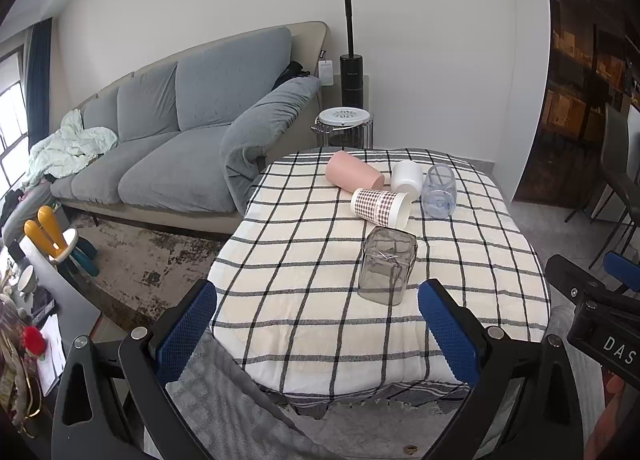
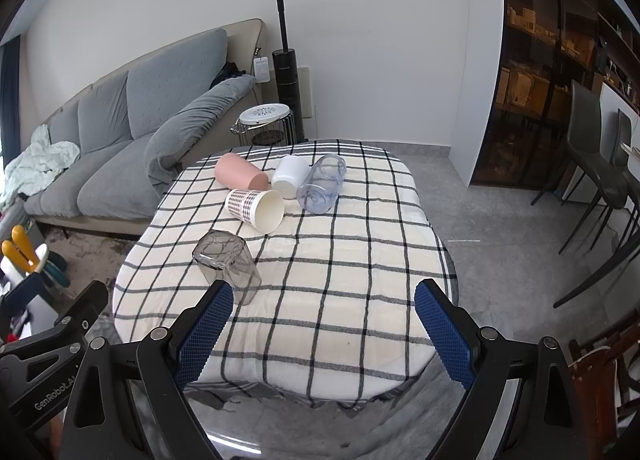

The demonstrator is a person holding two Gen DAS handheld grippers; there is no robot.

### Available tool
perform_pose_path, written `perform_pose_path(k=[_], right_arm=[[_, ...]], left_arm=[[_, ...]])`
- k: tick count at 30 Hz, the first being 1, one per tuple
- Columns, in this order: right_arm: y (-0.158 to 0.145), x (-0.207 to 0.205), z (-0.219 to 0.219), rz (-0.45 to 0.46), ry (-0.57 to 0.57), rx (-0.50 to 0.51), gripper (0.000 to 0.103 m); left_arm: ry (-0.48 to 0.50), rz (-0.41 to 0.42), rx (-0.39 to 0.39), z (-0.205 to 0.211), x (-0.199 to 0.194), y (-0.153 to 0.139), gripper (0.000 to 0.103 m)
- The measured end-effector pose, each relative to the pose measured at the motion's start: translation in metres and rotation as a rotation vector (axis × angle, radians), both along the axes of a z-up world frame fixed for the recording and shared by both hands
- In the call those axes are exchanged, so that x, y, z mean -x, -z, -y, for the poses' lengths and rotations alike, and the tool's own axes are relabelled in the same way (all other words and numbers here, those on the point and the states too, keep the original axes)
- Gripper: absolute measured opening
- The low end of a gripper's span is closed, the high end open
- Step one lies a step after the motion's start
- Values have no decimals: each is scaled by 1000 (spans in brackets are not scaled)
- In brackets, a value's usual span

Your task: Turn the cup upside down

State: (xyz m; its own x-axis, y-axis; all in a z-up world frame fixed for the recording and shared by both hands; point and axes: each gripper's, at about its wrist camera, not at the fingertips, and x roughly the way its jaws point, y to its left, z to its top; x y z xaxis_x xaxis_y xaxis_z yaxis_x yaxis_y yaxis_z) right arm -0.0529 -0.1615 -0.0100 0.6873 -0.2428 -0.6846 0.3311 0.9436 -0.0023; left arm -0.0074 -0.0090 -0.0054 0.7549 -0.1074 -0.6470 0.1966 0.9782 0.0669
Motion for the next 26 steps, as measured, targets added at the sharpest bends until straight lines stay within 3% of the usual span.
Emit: perform_pose_path(k=[15, 26], right_arm=[[-1, 0, 1, 0, 1, 1, 92], [3, 1, 1, -1, 5, 2, 92]], left_arm=[[13, -66, 29, 1, -5, 6, 103], [-6, -55, 32, -1, -7, 4, 103]])
